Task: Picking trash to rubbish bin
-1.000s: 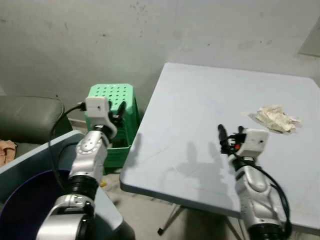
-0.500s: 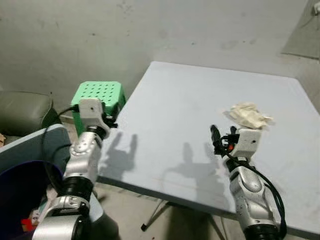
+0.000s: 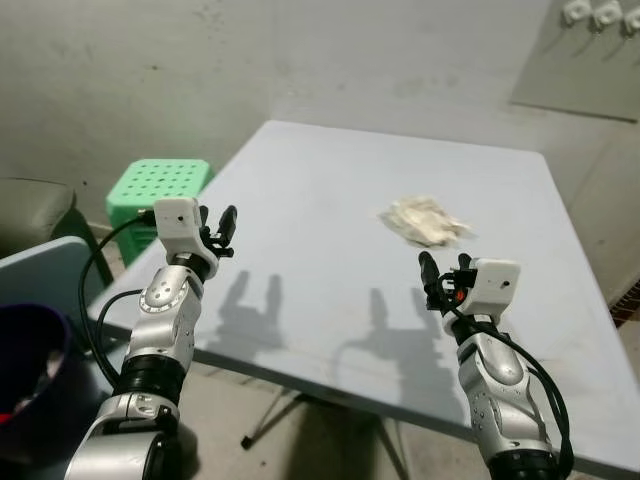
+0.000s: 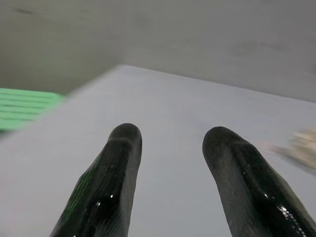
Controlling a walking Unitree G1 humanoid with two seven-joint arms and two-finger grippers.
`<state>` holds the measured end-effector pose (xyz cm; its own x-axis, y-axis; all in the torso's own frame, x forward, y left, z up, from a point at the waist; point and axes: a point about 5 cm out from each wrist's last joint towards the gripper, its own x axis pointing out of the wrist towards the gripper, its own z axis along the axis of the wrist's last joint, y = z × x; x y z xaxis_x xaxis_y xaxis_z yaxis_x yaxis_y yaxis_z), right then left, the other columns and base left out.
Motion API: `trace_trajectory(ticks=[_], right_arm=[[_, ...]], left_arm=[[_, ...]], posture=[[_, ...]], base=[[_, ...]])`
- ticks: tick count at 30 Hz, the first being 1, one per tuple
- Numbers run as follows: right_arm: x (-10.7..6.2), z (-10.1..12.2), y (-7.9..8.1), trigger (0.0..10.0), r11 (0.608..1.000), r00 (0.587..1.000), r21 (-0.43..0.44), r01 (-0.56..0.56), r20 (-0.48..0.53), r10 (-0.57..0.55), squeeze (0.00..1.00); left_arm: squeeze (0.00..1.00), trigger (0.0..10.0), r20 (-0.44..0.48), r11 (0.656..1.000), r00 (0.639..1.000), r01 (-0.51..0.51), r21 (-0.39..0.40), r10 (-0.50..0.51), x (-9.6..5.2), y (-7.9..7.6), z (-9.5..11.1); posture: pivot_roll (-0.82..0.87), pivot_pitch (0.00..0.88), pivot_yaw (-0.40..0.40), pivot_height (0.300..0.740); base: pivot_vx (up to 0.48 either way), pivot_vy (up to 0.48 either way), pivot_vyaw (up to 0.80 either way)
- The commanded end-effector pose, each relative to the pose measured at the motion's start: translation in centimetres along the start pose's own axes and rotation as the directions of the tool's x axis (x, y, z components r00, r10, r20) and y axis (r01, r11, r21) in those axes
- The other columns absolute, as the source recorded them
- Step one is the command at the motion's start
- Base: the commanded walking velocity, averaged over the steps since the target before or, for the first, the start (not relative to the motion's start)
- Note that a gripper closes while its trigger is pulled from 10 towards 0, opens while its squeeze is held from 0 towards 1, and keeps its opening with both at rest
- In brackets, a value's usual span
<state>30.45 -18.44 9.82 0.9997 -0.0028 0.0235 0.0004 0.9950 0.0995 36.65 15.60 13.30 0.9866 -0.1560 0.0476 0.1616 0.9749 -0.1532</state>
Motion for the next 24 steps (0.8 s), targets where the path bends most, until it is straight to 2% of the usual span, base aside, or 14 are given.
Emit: trace_trajectory(ticks=[1, 8, 10, 11, 13, 18, 20, 24], right_arm=[[0.3, 0.4, 0.6, 10.0, 1.000, 1.000, 0.008, -0.004, -0.003, 0.004, 0.00], [0.6, -0.8, -0.3, 10.0, 0.996, 0.985, 0.003, 0.088, -0.149, -0.087, 0.00], [0.6, -0.9, -0.3, 10.0, 0.995, 0.982, 0.025, 0.092, -0.168, -0.087, 0.00], [0.5, -1.1, -0.5, 10.0, 0.992, 0.977, 0.061, 0.110, -0.192, -0.096, 0.00], [0.3, -0.5, -0.4, 10.0, 0.998, 0.991, 0.015, 0.055, -0.121, -0.053, 0.00], [-0.1, -0.5, -0.4, 10.0, 1.000, 0.995, 0.004, 0.020, -0.098, -0.019, 0.00], [-0.4, 0.1, -0.2, 10.0, 0.999, 0.999, -0.030, -0.016, -0.043, 0.015, 0.00], [-0.4, 0.5, -0.1, 10.0, 0.999, 0.999, -0.009, -0.044, -0.016, 0.044, 0.00]], left_arm=[[0.00, 10.0, 0.008, 1.000, 1.000, -0.010, 0.024, 0.009, 0.2, 0.5, 0.7], [0.00, 10.0, -0.025, 0.999, 0.998, 0.053, -0.007, -0.053, 0.2, -0.7, 0.2], [0.00, 10.0, -0.026, 0.998, 0.997, 0.068, -0.015, -0.069, 0.1, -0.9, 0.2], [0.00, 10.0, -0.025, 0.993, 0.993, 0.111, -0.037, -0.112, 0.0, -1.4, 0.1], [0.00, 10.0, -0.051, 0.986, 0.985, 0.166, -0.012, -0.166, -0.4, -2.1, -0.5], [0.00, 10.0, -0.068, 0.976, 0.974, 0.219, 0.003, -0.218, -1.0, -2.8, -1.2], [0.00, 10.0, -0.074, 0.969, 0.966, 0.249, 0.003, -0.248, -1.4, -3.2, -1.5], [0.00, 10.0, -0.081, 0.963, 0.960, 0.271, 0.003, -0.269, -1.6, -3.5, -1.7]], posture=[[-0.08, 0.000, -0.008, 0.740], [-0.08, 0.000, -0.010, 0.740], [-0.08, 0.000, -0.009, 0.740], [-0.08, 0.000, -0.011, 0.740], [-0.09, 0.000, -0.010, 0.740], [-0.09, 0.000, -0.008, 0.740], [-0.09, 0.000, -0.008, 0.740], [-0.09, 0.000, -0.006, 0.740]], base=[[0.000, 0.000, 0.00], [0.000, 0.000, 0.00], [0.000, 0.000, 0.00], [0.000, 0.000, 0.00], [0.000, 0.000, 0.00], [0.000, 0.000, 0.00], [0.000, 0.000, 0.00], [0.281, 0.000, 0.00]])
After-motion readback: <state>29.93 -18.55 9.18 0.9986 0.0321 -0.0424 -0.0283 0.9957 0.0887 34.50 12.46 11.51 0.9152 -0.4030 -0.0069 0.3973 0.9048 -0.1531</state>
